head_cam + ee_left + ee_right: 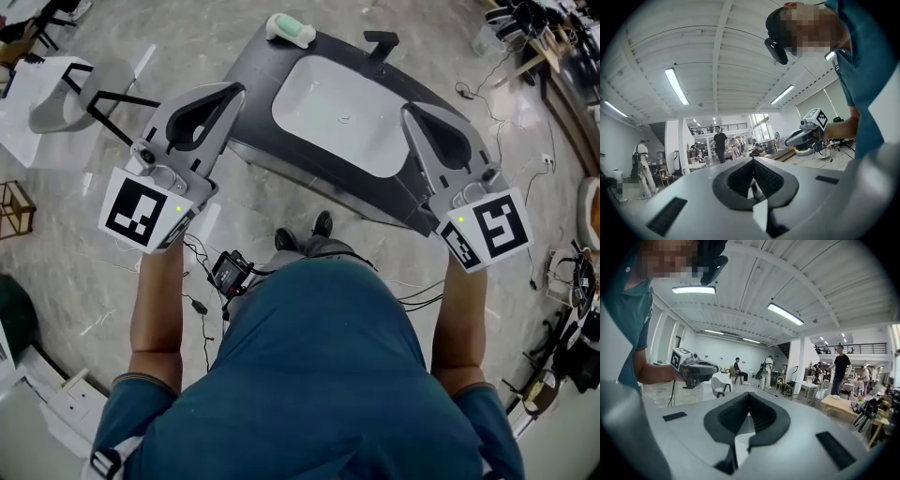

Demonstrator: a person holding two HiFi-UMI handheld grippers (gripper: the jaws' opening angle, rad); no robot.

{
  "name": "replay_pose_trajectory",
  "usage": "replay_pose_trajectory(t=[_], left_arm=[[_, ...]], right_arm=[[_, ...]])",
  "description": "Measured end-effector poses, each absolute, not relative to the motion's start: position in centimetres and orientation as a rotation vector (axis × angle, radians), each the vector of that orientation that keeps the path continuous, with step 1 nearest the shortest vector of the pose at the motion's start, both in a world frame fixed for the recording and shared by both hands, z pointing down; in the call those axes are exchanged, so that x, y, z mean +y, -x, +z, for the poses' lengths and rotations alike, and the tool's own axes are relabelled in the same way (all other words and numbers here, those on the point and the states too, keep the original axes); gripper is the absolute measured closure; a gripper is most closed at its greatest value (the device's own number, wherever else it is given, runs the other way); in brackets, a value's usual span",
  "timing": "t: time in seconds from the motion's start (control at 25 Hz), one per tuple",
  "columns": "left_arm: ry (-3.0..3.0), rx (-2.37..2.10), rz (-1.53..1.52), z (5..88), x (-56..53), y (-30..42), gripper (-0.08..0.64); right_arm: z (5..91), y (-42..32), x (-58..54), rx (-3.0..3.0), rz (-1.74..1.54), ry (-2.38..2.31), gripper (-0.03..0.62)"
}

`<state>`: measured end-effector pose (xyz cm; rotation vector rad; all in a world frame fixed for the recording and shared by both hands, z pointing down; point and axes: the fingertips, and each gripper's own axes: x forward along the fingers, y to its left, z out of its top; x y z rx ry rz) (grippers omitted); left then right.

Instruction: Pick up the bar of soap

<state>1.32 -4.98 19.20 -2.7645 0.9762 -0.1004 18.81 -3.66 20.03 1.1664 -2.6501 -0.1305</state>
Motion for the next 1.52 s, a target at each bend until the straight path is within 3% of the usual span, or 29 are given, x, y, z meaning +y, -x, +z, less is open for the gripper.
replay_pose_trajectory(t=[0.76, 1.52], left_arm=[[2.738, 1.061, -0.203, 20.2, -12.2, -5.2, 0.558], [2.825, 0.935, -0.148, 20.8, -20.5, 3.6, 0.558]], right_arm=[[21.6, -21.9, -12.6, -2.74, -0.091, -1.065, 0.577], [22.9, -13.5, -19.9, -2.635, -0.033, -1.212, 0.577]])
